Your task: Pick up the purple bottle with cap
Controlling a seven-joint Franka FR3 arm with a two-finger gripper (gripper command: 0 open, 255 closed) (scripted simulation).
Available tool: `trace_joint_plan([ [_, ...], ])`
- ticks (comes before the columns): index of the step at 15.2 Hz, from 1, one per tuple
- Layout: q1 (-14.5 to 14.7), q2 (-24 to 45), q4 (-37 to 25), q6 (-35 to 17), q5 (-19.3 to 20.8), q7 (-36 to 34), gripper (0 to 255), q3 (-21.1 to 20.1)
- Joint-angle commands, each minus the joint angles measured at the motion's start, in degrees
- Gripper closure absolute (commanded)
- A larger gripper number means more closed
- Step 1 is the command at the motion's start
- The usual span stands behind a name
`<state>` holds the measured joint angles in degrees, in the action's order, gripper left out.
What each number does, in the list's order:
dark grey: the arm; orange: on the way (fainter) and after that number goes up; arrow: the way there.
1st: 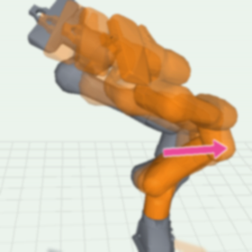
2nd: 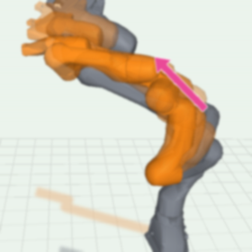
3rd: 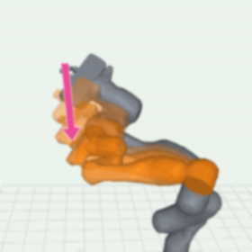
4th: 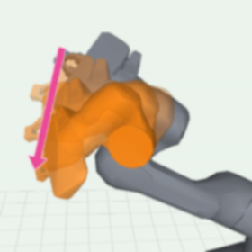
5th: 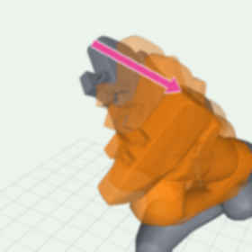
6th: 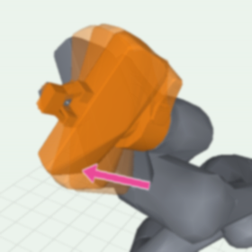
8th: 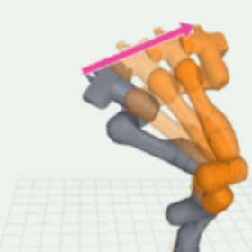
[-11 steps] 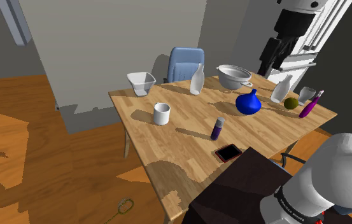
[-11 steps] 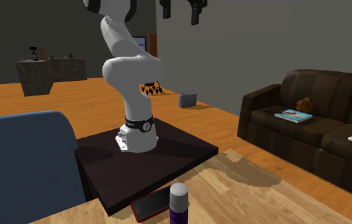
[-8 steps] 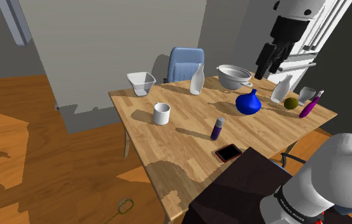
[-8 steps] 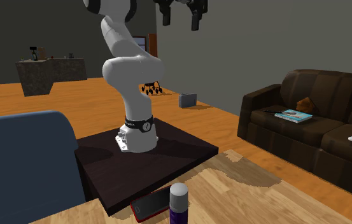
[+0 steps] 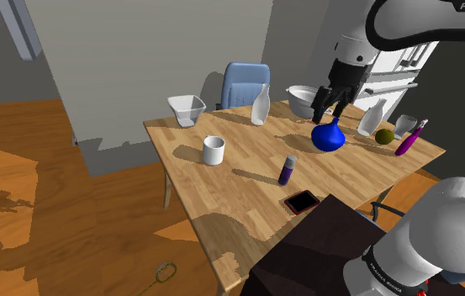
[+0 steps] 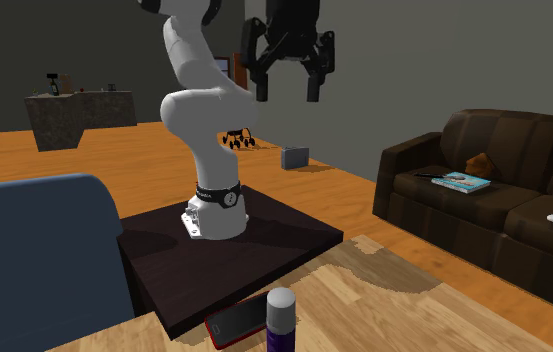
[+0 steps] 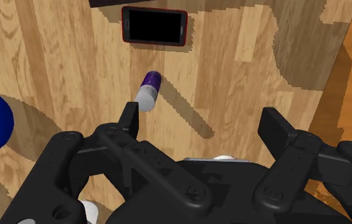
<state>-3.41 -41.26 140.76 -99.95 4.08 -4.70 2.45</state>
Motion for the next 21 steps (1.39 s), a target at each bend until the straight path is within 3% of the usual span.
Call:
trace_joint_plan([
  [1, -0.7, 2.0, 2.1, -4.0, 0.1, -0.7, 0, 0.7],
  [11, -3.7, 18.0, 7.0, -24.4, 0.1, -3.1, 0, 4.5],
  [21, -5.1, 38.3, 4.6, -41.6, -4.2, -2.5, 0, 8.1],
])
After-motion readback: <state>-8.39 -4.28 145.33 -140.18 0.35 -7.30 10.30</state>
